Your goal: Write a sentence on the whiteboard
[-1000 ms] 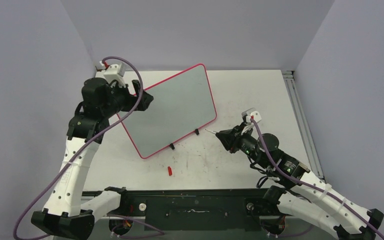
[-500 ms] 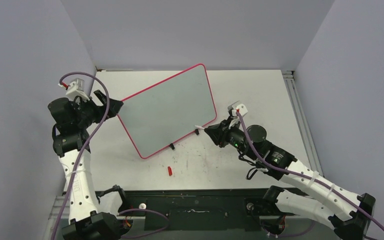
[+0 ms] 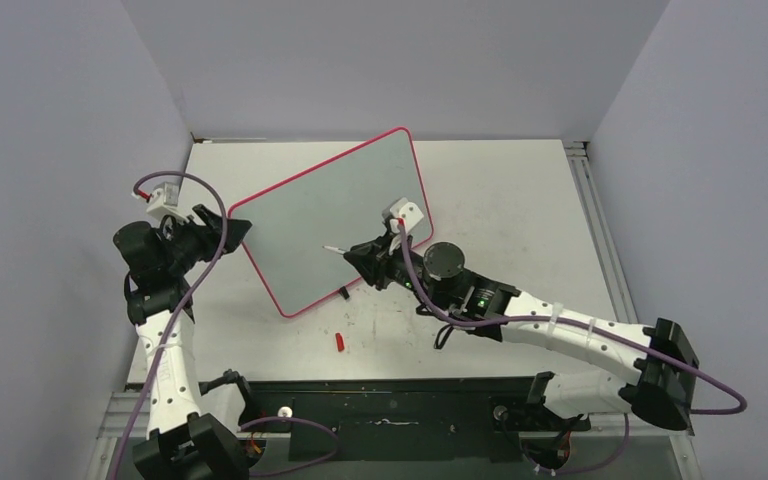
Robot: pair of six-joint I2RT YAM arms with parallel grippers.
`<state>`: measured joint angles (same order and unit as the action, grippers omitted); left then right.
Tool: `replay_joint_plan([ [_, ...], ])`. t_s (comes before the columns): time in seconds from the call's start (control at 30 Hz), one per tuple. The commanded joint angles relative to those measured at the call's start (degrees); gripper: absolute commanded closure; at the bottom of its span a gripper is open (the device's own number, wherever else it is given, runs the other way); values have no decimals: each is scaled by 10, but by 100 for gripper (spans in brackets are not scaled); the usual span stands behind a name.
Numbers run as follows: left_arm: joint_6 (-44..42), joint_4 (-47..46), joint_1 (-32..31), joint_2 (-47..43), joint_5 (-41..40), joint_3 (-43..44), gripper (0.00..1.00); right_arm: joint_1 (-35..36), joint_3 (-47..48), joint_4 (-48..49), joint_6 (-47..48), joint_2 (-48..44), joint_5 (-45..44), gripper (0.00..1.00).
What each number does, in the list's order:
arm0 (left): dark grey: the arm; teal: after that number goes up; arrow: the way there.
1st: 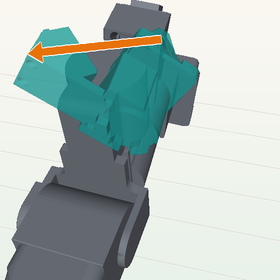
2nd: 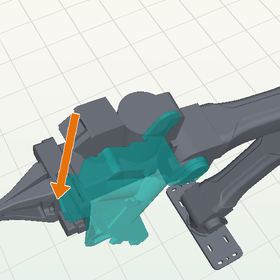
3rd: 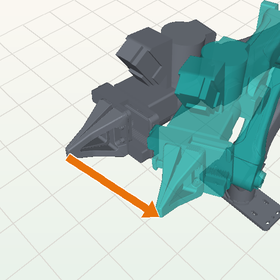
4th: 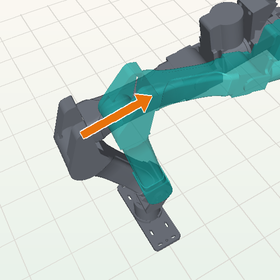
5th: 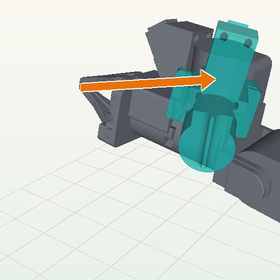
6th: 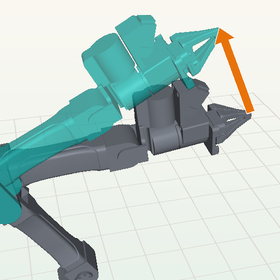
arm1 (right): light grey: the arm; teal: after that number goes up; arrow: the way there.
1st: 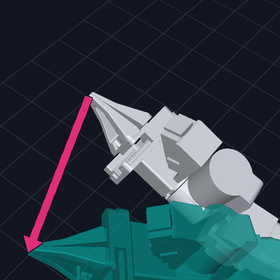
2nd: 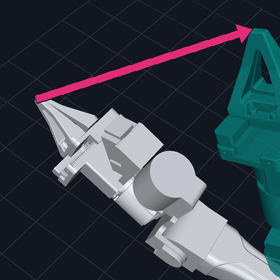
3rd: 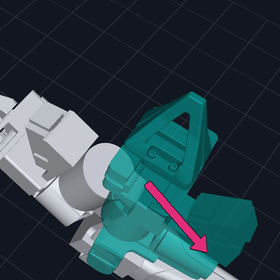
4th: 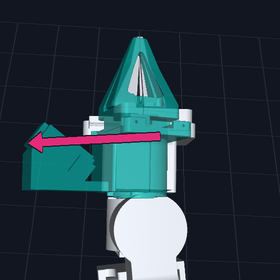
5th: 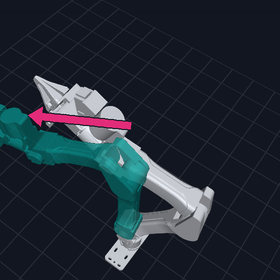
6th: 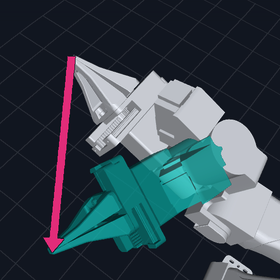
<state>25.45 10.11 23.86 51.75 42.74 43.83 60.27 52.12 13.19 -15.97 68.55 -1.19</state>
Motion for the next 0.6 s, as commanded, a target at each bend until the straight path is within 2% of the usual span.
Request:
replay_joint_plan([
  [0.0,12,-116,6,-9,40,-23,44,8,51,102,-9,58,7,95],
  [0.17,0,-104,6,-20,24,-24,53,13,67,176,-28,125,43,95],
  [0.4,-4,-78,6,-31,4,-32,62,26,113,207,-2,199,21,95],
  [0.57,-6,-71,6,-38,-8,-35,65,29,134,238,10,236,14,95],
])
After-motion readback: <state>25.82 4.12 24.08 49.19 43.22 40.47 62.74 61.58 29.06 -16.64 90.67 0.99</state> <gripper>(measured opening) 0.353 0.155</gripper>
